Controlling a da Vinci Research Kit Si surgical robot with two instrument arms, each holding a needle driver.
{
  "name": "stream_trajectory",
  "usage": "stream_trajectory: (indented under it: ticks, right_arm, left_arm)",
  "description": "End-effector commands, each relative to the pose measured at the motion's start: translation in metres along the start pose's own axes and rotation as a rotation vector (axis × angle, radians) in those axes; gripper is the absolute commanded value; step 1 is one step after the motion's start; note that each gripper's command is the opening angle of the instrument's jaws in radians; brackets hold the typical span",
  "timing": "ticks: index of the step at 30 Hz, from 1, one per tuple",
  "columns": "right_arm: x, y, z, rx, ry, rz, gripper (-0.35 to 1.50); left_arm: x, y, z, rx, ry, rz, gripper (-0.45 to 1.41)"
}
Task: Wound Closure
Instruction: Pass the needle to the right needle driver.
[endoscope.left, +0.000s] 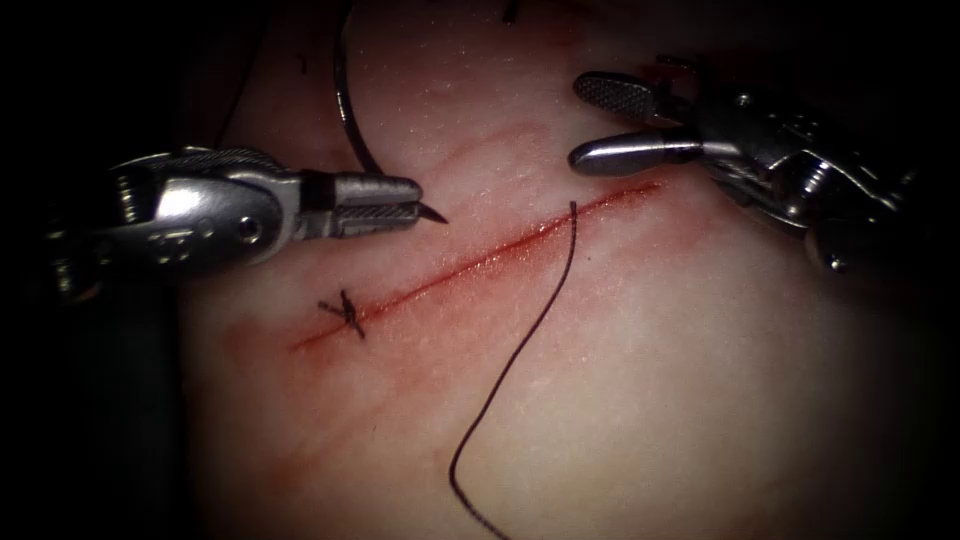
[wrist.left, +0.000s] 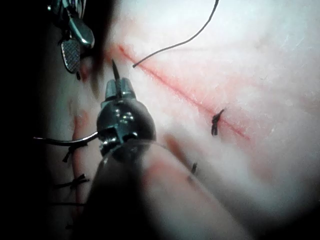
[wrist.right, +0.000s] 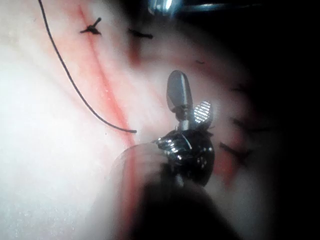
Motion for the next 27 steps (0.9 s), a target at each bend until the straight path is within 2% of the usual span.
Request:
stream_trajectory:
  ticks: [1,6,11,21,27]
  right_arm:
    - [-0.0001,0.0002,0.0018,0.029,0.012,0.05,0.86]
    - [-0.001,0.0004,0.0035,0.077,0.025,0.108,0.96]
    - [-0.0009,0.0004,0.0048,0.107,0.06,0.113,0.96]
    - [-0.0013,-0.0003,0.0077,0.193,0.148,0.176,0.91]
    - [-0.0016,-0.0007,0.0092,0.213,0.146,0.197,0.89]
  left_arm:
    - [-0.0001,-0.0001,0.0007,0.003,0.023,0.026,-0.35]
    - [0.0005,0.0014,0.0007,-0.034,0.121,0.06,-0.35]
    - [0.0003,0.0028,0.0007,-0.076,0.207,0.091,-0.35]
    - [0.0003,0.0033,0.0007,-0.03,0.254,0.107,-0.35]
    - [0.0007,0.0035,0.0007,-0.044,0.278,0.111,-0.35]
